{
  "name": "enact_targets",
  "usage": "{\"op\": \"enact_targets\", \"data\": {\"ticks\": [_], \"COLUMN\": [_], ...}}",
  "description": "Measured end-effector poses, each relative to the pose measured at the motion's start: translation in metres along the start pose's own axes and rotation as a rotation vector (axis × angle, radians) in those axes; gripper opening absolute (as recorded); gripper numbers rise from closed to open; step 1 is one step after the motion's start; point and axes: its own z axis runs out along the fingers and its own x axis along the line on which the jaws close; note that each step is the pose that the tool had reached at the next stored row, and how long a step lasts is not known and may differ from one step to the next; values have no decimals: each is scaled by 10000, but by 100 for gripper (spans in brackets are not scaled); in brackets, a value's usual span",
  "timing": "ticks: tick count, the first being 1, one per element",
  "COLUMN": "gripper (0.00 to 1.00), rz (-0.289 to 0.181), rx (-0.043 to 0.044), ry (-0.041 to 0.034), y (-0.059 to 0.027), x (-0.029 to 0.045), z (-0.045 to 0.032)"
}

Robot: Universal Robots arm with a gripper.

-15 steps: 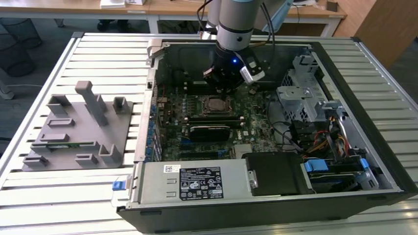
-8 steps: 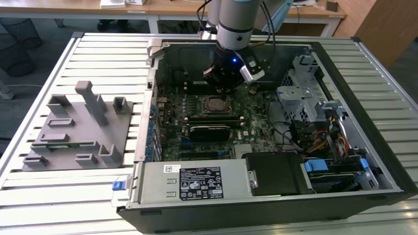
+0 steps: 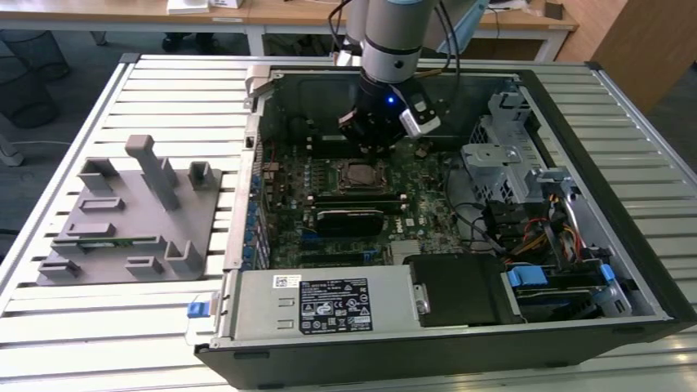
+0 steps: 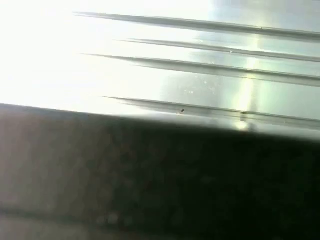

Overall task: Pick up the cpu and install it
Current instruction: 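Install the first cpu locking lever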

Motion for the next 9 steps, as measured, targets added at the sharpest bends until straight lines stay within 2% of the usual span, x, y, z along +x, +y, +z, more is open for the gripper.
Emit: {"op": "enact_targets", "data": {"ticks": [4, 5, 9], "gripper": [11, 11, 11], "rz": [-14, -16, -18], "rx": [-326, -376, -417], "ry": [-34, -40, -42], "y": [2, 2, 4], "x": [-1, -1, 3], "z": [1, -3, -86]}}
